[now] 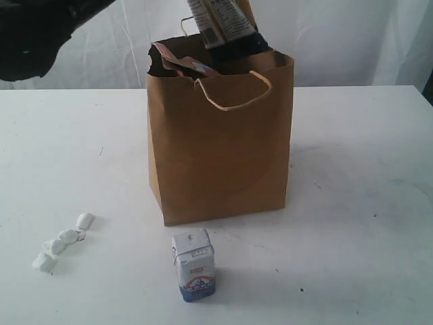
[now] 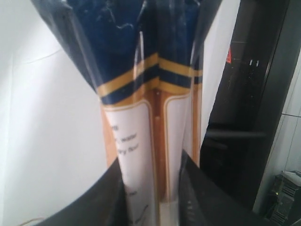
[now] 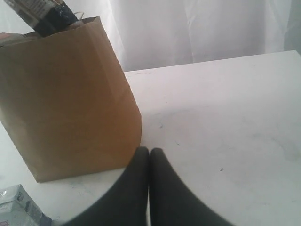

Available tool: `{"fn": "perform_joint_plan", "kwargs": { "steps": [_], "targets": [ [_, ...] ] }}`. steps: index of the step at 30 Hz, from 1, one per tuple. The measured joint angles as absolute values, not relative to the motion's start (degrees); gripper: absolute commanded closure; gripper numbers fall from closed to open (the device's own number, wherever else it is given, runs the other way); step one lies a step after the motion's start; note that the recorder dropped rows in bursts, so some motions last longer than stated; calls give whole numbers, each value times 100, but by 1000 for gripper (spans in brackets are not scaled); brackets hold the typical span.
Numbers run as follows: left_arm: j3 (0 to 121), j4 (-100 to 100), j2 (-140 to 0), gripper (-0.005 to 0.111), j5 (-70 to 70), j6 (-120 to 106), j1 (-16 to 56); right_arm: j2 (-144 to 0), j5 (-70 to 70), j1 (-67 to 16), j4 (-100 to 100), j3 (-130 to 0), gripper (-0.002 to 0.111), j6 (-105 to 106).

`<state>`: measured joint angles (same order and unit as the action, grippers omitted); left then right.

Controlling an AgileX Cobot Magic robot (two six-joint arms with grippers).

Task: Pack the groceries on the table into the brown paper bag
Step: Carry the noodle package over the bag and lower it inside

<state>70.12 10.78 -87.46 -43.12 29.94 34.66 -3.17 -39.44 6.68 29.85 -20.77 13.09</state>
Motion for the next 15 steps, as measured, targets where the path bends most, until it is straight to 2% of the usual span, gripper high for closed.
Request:
{"fn": "perform_joint_plan", "kwargs": {
  "steps": [15],
  "targets": [
    [7061,2201,-9096,107,-4478,3500,3466,-317,-3987,668,2985,-2077,108,1309]
  ]
}}
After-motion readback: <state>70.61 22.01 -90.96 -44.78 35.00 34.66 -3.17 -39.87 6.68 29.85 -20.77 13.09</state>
